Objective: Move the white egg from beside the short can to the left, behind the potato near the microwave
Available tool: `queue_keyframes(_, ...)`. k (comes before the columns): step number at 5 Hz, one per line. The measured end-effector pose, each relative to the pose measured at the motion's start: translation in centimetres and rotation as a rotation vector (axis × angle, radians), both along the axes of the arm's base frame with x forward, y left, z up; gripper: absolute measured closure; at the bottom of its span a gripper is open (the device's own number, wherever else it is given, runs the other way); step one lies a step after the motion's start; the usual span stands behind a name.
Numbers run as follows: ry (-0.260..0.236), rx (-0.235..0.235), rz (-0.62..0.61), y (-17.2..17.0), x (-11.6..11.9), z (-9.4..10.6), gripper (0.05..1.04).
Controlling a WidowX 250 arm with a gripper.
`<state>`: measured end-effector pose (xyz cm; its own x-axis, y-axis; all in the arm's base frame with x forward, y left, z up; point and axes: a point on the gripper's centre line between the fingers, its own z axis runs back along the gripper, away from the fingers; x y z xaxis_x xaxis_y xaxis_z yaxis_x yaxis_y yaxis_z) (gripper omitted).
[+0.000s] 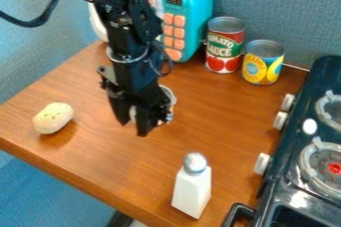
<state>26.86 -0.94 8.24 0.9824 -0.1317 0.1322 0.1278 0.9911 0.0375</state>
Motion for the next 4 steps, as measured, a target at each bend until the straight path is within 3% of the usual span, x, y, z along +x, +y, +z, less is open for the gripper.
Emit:
queue_keyframes(1, 0.115, 0.040, 0.058, 2.0, -1.8, -1.1, 0.538)
queue_keyframes(2, 0.131, 0.007, 0.142, 4.1, -2.1, -1.0, 0.538)
queue_keyframes(3, 0.096, -0.029, 0.206, 6.0, -0.8, 0.4, 0.538)
queue_keyframes(4, 0.119, -0.029, 0.243, 8.3, 1.1, 0.4, 0.538)
